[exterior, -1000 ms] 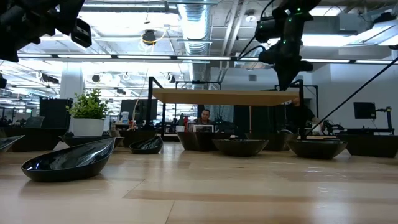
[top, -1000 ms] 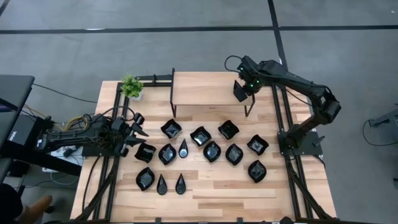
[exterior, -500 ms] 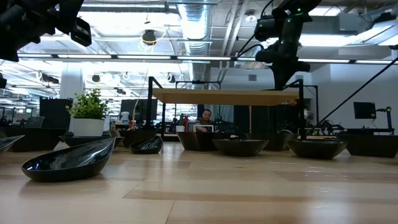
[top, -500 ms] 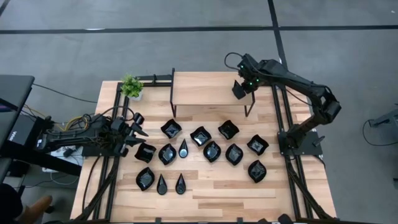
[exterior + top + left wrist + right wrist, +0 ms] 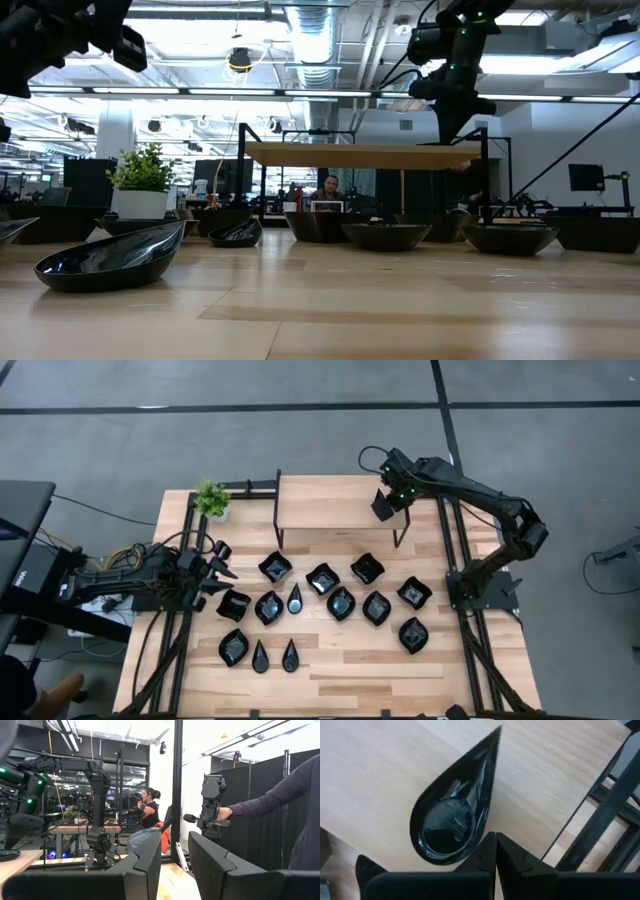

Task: Pick & Place Mini shaped plates
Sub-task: Stack the black plate on top of the black plate on the shelf

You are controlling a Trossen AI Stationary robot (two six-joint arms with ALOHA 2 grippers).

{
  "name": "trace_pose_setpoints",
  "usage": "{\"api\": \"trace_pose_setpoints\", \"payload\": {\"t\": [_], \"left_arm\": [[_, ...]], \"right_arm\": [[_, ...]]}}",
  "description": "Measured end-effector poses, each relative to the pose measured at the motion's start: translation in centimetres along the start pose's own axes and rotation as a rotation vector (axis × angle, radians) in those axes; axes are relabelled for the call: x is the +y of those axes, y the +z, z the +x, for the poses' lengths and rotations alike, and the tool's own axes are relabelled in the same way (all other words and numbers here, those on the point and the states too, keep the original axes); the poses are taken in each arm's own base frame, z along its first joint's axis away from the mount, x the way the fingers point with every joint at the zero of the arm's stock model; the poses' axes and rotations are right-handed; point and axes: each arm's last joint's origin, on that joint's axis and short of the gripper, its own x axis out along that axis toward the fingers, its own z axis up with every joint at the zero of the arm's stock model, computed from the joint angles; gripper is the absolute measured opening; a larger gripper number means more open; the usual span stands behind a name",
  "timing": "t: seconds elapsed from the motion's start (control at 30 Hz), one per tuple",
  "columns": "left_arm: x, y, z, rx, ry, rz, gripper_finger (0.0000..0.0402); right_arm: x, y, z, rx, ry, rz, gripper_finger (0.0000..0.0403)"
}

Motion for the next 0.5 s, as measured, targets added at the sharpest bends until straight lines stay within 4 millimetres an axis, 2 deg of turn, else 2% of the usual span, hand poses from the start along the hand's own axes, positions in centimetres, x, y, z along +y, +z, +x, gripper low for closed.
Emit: {"api": "trace_pose_setpoints", "payload": {"t": [0.5], "left_arm": [[-0.01,0.07,0.0,-0.006,0.0,0.003,0.0099]], "right_arm": [[0.32,-0.13,-0.03,0.006,0.003,0.012,0.0]]}}
